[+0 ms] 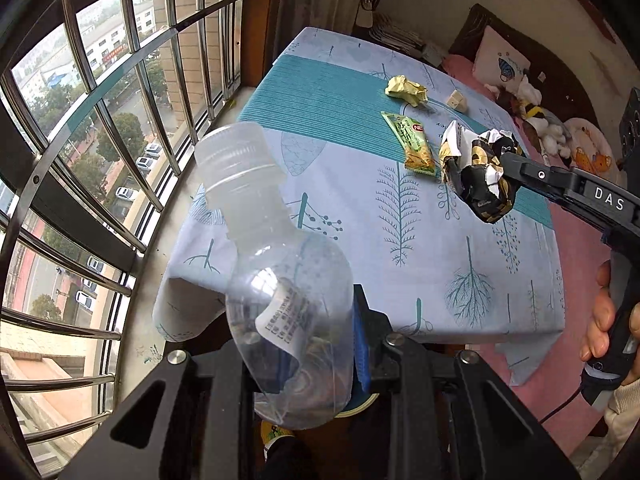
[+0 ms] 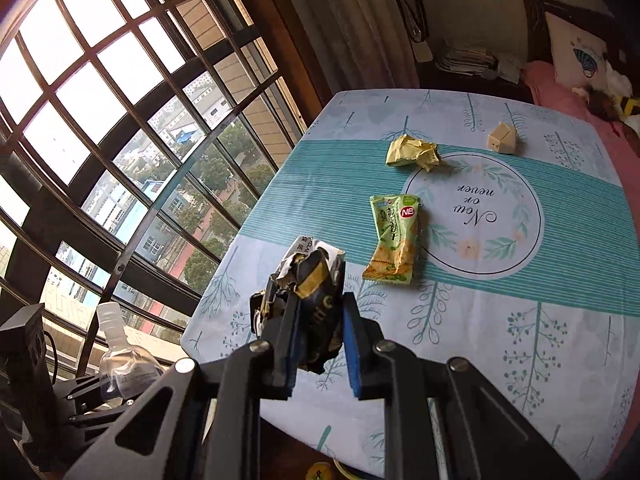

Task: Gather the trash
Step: 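Lift the black wrapper with the right gripper while the left gripper holds the bottle, then carry the bottle and black wrapper over the bin and open both grippers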

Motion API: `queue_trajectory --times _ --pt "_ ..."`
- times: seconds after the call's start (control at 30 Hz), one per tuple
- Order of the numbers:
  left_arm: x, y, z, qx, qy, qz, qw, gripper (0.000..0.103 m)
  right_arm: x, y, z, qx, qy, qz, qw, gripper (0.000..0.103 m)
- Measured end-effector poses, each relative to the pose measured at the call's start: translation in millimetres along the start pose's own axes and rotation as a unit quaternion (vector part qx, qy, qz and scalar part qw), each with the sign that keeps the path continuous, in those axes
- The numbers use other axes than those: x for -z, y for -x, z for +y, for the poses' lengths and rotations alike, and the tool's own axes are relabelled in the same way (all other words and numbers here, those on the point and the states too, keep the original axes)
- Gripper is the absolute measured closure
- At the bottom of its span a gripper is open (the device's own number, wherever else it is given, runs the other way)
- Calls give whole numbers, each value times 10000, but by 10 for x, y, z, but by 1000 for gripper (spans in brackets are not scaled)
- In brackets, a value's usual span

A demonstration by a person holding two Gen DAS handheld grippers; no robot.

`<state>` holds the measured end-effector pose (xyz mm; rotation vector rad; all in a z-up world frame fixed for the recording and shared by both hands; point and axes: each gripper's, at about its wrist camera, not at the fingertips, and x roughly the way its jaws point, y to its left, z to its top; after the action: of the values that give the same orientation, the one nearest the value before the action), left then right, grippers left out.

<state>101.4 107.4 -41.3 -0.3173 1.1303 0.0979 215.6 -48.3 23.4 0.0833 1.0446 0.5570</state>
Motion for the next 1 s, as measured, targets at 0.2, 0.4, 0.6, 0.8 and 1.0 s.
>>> queue_trajectory --times 0.2,0.4,0.6,0.8,1.0 --pt "459 -95 -48 170 -426 367 9983 80 826 240 132 137 -164 116 9997 84" --pt "947 -336 -297 407 -758 907 9922 80 1743 241 113 450 -464 682 9956 84" --pt "1348 -697 -545 708 -940 1280 9848 80 2427 29 -192 652 -1043 1117 9861 84" --pt "1691 -1364 -680 828 -954 1629 9785 80 2995 -458 -647 722 -1582 1380 9750 84" --pt "2017 -2259 -824 573 -1186 1973 9714 78 3442 -1174 -1116 784 -1852 1608 9663 83"
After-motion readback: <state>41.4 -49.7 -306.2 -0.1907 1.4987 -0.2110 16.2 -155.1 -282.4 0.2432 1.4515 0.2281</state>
